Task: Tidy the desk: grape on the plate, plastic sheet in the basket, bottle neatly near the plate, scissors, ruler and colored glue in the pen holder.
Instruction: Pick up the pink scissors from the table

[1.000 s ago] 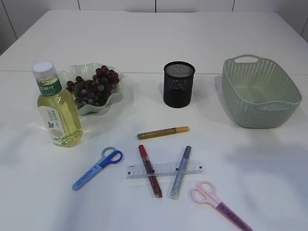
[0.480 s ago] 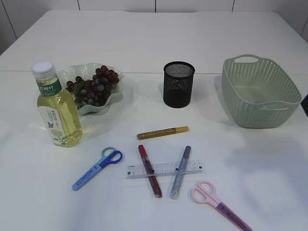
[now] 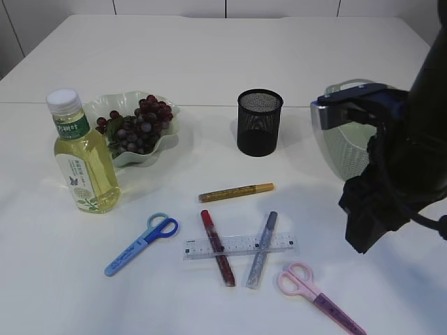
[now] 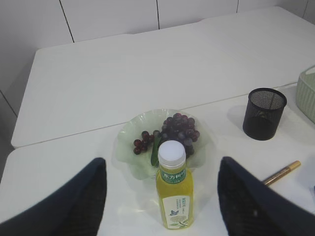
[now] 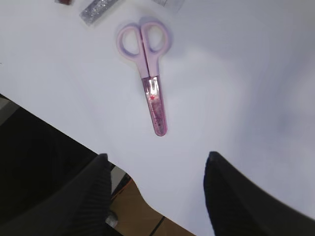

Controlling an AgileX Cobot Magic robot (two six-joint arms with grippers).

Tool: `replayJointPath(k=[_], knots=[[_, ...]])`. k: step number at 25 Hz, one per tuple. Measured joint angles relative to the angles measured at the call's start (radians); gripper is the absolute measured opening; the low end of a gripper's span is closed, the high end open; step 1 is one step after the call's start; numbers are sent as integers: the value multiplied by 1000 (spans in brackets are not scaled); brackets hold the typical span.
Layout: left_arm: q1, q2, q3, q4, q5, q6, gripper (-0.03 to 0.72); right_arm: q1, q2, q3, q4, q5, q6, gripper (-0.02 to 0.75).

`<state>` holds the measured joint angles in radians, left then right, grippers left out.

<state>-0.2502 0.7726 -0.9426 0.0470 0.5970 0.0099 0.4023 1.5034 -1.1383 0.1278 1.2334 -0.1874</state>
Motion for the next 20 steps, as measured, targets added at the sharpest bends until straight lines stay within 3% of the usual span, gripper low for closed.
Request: replayJointPath(k=[8,20], knots=[[0,0,0,-2,0,2,511,19,39,48,-72,-138,20,471],[0,0,0,-16,2,2,497,60,153,111,-70,-258,16,471]])
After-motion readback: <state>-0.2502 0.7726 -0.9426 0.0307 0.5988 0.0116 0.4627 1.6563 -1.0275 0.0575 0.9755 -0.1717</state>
